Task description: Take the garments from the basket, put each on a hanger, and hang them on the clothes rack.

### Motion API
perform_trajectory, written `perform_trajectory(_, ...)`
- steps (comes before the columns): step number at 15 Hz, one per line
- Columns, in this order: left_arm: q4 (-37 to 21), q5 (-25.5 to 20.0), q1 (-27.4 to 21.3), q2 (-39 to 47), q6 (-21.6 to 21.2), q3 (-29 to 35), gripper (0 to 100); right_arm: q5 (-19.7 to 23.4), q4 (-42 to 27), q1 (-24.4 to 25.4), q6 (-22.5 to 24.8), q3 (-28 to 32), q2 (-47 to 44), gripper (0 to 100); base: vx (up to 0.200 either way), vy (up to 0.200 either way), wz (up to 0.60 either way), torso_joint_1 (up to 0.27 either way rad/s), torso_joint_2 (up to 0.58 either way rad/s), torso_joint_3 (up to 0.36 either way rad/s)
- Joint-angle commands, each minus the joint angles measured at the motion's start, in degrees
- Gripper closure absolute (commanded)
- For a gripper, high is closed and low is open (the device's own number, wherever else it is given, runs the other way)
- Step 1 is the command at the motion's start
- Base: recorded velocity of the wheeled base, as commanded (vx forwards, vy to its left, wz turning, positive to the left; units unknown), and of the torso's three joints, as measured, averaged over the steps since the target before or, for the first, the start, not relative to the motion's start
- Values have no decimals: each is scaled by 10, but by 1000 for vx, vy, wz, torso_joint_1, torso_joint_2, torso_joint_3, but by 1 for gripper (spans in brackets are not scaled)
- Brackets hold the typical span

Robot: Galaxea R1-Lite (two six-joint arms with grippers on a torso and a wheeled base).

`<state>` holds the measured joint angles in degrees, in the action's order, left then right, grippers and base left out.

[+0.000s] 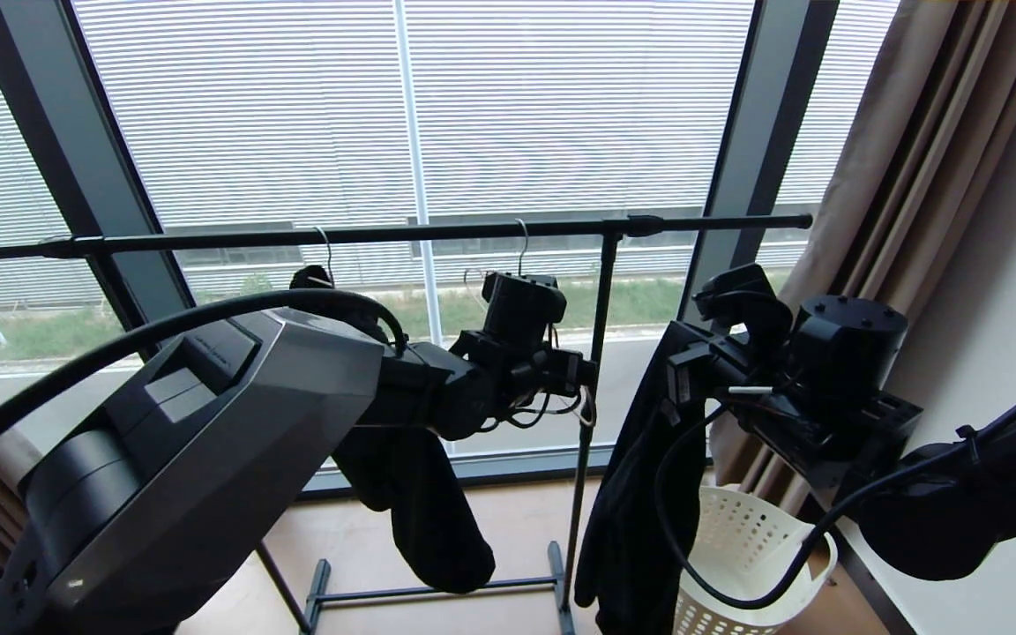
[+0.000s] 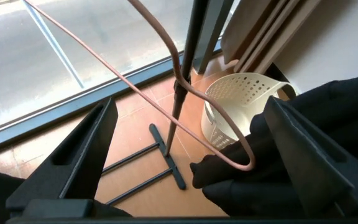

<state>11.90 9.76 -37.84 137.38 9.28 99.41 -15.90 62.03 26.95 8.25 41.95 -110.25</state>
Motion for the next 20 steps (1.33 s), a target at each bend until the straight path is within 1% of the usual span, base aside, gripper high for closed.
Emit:
perform_trajectory(1, 1, 2, 4, 12, 0, 1, 0, 0, 0, 0, 0, 0, -4, 100, 0, 0, 0, 0, 0, 0)
perform_trajectory(4, 1, 5, 13, 11, 1, -6, 0, 0, 0, 0, 0, 0, -4, 100, 0, 0, 0, 0, 0, 0)
perform_trajectory(5, 1, 12, 15, 9, 2, -12, 0, 0, 0, 1, 0, -1, -8, 100, 0, 0, 0, 0, 0, 0)
perform_trajectory(6, 1, 32, 23, 4, 2, -29, 0, 0, 0, 0, 0, 0, -10, 100, 0, 0, 0, 0, 0, 0)
perform_trajectory(7, 2, 40, 25, -11, 2, -36, 0, 0, 0, 1, 0, 2, -12, 100, 0, 0, 0, 0, 0, 0)
perform_trajectory(10, 1, 41, 25, -33, 1, -40, 0, 0, 0, 0, 0, 0, -12, 100, 0, 0, 0, 0, 0, 0)
perform_trajectory(12, 1, 40, 26, -32, -1, -35, 0, 0, 0, 0, 0, 0, -15, 100, 0, 0, 0, 0, 0, 0)
perform_trajectory(15, 1, 40, 31, -14, -6, -8, 0, 0, 0, 1, 0, 1, -23, 100, 0, 0, 0, 0, 0, 0)
perform_trajectory(17, 1, 40, 38, -9, -24, 10, 0, 0, 2, 0, 0, 2, -24, 100, 0, 0, 0, 0, 0, 0)
perform_trajectory(20, 1, 41, 38, 0, -37, 12, 0, -1, 4, 1, 0, 2, -26, 100, 0, 0, 0, 0, 0, 0)
